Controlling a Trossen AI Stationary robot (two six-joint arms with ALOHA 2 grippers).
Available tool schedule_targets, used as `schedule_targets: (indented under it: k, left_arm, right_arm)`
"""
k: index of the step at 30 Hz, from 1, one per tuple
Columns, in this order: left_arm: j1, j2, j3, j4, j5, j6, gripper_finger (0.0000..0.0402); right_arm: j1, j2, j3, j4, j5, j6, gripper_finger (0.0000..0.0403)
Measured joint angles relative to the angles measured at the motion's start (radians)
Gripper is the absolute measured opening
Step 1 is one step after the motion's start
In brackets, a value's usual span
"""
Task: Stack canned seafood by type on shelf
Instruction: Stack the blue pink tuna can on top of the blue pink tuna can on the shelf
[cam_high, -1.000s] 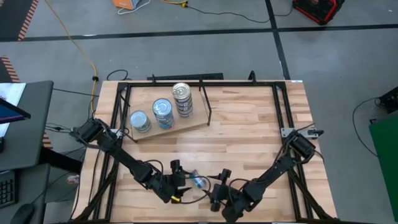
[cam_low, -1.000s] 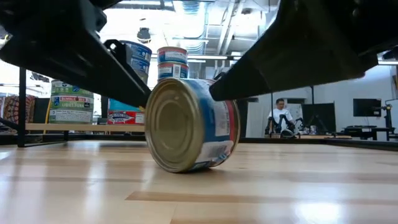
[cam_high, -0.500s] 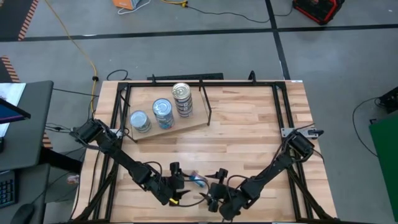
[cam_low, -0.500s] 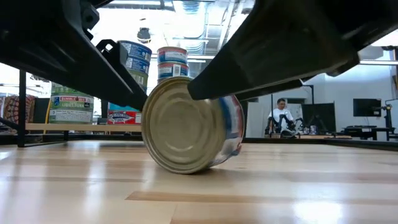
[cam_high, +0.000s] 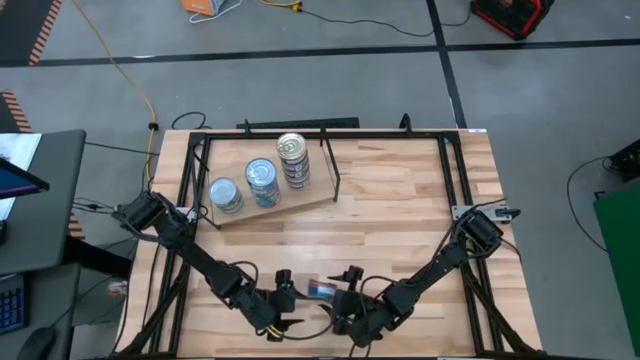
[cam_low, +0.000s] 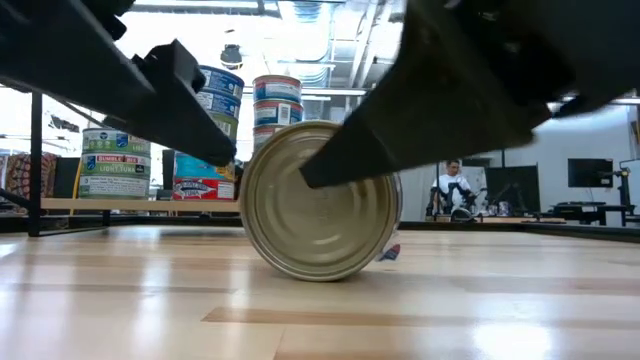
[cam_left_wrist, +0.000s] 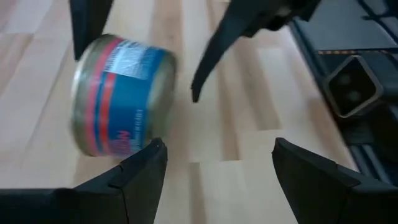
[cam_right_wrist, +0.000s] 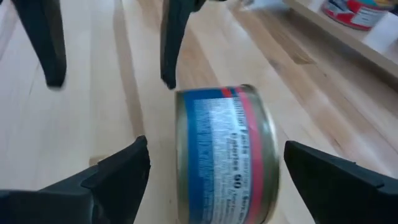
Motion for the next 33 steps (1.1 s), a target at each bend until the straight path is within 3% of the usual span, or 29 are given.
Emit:
schedule_targets:
  k: [6,11,17,23,29,33]
  left_arm:
    - [-0.011,0.0,0.0,0.01,0.045,0.045,0.0279]
    - [-0.012,0.0,0.0,0.009,0.039,0.062,0.0279]
    - [-0.014,0.0,0.0,-0.013,0.011,0.092,0.0279]
    - [-0.035,0.0,0.0,0.014,0.013,0.174,0.0279]
    - [-0.037,-0.001,-0.137,0.463,0.093,0.254,0.0279]
    - [-0.003,-0.002,-0.254,0.701,0.117,0.242,0.0279]
  right_arm:
    - [-0.012,0.0,0.0,-0.022,-0.075,-0.05,0.0351]
    - [-0.03,0.0,0.0,-0.052,-0.139,-0.043,0.0287]
    - [-0.032,-0.003,0.0,-0.092,-0.145,-0.051,0.0215]
    - [-0.029,-0.067,0.0,-0.227,-0.152,-0.114,0.0211]
    - [-0.047,-0.177,0.0,-0.382,-0.078,-0.203,0.0233]
    - [-0.076,-0.241,0.0,-0.387,0.005,-0.39,0.0221]
